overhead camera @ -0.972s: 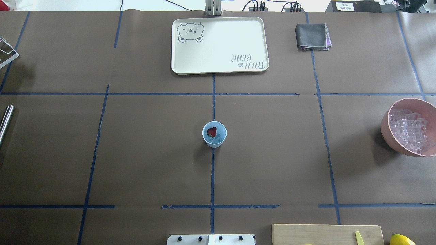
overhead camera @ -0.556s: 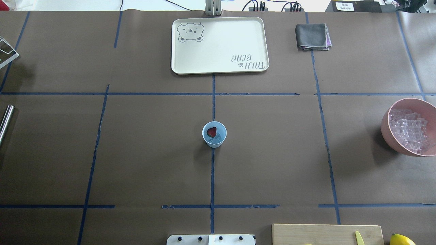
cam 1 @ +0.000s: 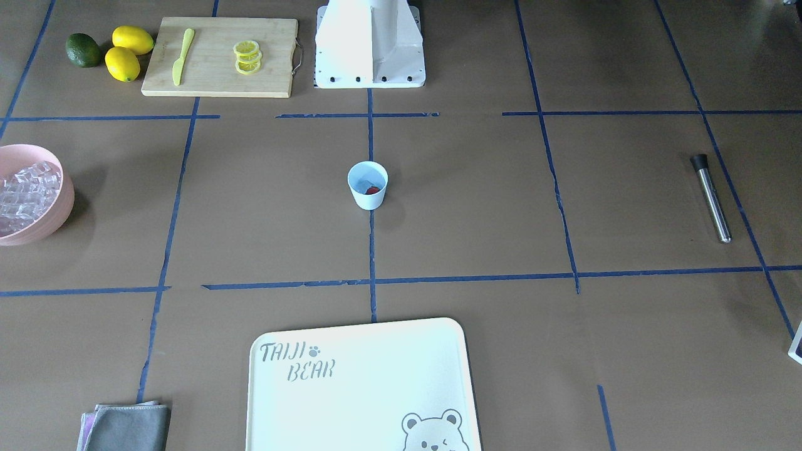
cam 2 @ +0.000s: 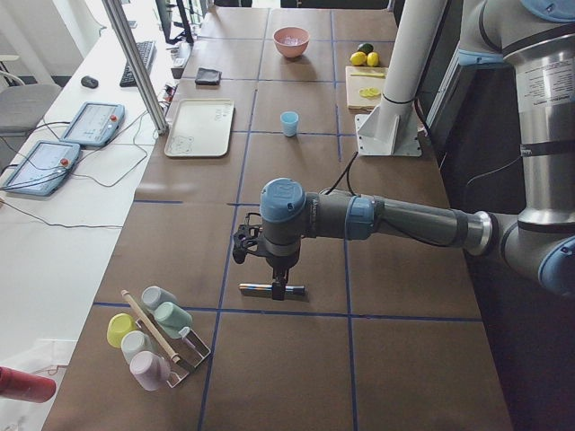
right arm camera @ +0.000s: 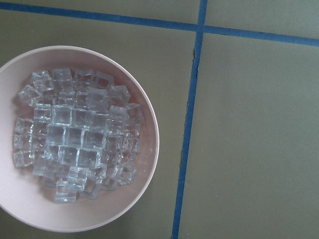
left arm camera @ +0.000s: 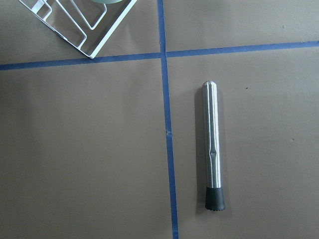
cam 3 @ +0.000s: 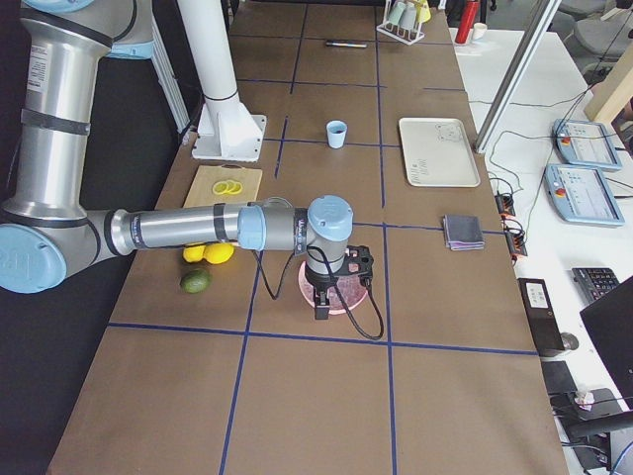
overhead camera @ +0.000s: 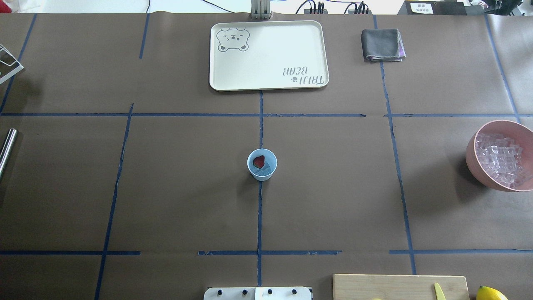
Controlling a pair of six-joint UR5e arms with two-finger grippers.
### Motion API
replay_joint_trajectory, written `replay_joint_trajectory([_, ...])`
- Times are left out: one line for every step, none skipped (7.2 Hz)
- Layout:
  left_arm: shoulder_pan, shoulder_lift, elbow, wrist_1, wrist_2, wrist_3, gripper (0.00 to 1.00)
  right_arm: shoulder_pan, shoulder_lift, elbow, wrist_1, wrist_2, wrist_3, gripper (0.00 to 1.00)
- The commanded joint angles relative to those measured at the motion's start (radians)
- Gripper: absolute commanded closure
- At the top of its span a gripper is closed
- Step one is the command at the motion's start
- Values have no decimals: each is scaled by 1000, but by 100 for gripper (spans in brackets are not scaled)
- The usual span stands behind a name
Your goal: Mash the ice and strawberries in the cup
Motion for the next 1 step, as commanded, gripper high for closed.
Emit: replay_joint_trajectory([23, 19, -13, 0, -1, 0, 0, 0, 8, 1, 2, -1, -1, 0])
